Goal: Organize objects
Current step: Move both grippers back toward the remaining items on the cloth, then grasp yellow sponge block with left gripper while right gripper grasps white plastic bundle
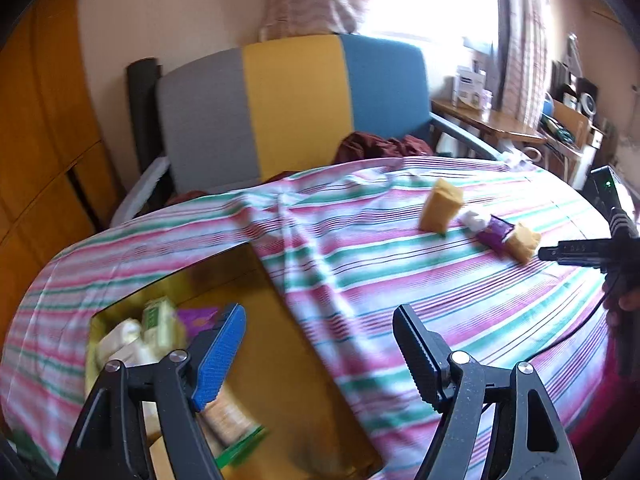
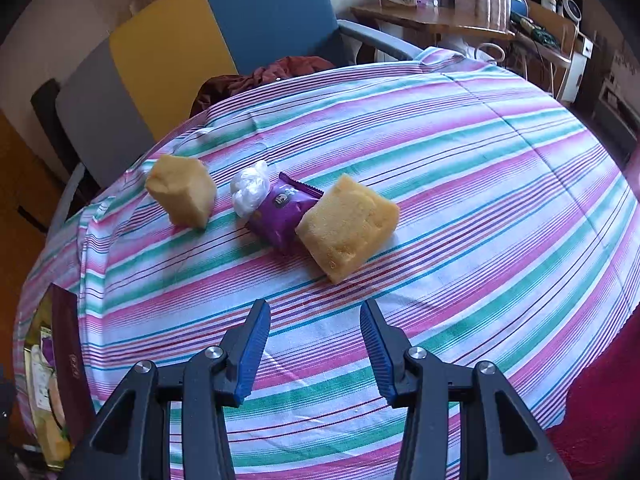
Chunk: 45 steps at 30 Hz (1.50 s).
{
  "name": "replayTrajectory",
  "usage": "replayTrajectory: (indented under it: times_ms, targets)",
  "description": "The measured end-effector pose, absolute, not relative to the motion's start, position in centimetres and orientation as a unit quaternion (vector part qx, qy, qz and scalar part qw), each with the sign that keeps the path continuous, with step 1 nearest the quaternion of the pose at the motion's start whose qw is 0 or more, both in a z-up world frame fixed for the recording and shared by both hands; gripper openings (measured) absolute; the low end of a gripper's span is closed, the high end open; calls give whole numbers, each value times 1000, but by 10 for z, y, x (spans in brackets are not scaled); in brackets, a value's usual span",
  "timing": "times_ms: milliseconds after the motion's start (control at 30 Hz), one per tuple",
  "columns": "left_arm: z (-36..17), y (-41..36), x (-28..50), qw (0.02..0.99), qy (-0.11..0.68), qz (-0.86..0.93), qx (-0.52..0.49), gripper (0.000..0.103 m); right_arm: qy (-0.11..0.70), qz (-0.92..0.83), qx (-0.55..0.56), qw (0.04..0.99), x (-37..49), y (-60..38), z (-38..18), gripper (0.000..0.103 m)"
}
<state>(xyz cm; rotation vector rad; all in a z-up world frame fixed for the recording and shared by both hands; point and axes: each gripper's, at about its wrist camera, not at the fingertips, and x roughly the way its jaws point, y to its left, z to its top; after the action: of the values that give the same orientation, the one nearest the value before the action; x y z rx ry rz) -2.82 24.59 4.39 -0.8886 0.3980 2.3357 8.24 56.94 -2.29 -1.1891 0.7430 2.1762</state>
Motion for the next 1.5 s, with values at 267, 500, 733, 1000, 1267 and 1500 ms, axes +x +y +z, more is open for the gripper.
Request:
replayTrajectory:
  times_ms: [267,500,733,1000,1267,1500]
  targets:
    - [31,341,-45,345,172,852,-353,83,311,802,-437,263,87,577,-29,47]
    - [10,417,-58,370,211,834,-351,83,338,795,-431,259,88,579,-34,47]
    - [-4,472,-78,389,224,826,-342,84,349,795,-431,248,89,578,-36,47]
    - [-30,521,-102,383,249,821,-341,86,358,789,-435,244,89,580,-40,47]
    - [-35,507,-114,403,209,807,-378,50,355,788,-440,245,87,578,-41,47]
    - [-14,452,-89,406,181,807,-388,51,333,792,-454,234,77,569,-38,47]
